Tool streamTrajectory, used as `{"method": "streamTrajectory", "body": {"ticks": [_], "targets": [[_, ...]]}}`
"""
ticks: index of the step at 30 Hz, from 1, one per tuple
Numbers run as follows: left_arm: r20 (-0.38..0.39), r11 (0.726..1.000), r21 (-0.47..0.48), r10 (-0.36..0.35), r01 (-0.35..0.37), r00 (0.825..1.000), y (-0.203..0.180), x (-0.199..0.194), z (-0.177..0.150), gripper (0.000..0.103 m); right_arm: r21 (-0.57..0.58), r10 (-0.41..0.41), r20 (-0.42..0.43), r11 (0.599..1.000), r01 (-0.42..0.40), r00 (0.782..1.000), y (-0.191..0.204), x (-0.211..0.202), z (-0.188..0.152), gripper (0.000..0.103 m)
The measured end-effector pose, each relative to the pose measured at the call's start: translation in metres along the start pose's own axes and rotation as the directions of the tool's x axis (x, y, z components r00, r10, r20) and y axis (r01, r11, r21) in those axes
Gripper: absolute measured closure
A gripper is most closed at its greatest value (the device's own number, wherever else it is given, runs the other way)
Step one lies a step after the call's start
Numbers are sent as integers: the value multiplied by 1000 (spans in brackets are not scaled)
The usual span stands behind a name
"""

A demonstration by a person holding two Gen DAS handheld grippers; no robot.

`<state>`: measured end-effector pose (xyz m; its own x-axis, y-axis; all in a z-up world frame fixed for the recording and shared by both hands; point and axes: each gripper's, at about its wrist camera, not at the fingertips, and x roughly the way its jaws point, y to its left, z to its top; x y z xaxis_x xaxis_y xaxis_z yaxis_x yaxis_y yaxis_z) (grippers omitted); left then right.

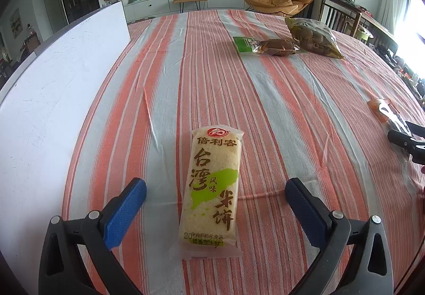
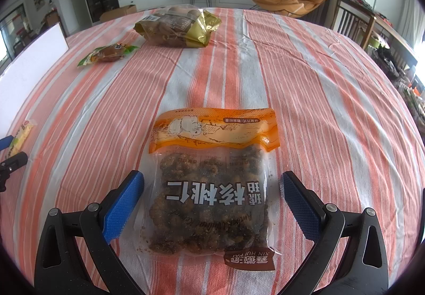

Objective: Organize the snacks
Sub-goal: 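Move the left gripper onto the white rice-cake packet and close around it, then carry the rice-cake packet and walnut bag into the box and open both grippers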

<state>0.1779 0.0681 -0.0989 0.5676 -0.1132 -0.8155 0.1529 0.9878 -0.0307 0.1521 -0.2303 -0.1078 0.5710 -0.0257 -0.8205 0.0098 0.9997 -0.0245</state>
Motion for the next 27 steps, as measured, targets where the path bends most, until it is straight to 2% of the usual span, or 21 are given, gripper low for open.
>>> {"method": "streamTrajectory", "body": {"ticks": [21, 22, 24, 25, 26, 27], "targets": [[0, 1000, 3, -1, 1, 1000, 0, 0, 0, 0, -3, 1, -3, 1000, -1, 1000, 0, 1, 0, 0], [-12, 1000, 19, -10, 10, 1000, -1, 1, 2, 0, -7, 6, -12, 1000, -6, 1000, -3, -1, 5, 0], [-79, 998, 46, -31, 35, 996, -1, 4, 8, 1, -36, 28, -101, 999, -32, 994, -8, -4, 14, 0], [-103, 998, 52, -34, 39, 994, -1, 3, 10, 7, -36, 32, -188, 999, -40, 982, -10, 0, 22, 1], [-95, 998, 53, -35, 41, 995, 0, -1, 10, 15, -24, 35, -231, 999, -42, 972, -11, 0, 24, 2], [-72, 997, 57, -39, 44, 997, -1, -6, 9, 41, -18, 34, -250, 999, -40, 968, -12, -1, 25, 13]]}}
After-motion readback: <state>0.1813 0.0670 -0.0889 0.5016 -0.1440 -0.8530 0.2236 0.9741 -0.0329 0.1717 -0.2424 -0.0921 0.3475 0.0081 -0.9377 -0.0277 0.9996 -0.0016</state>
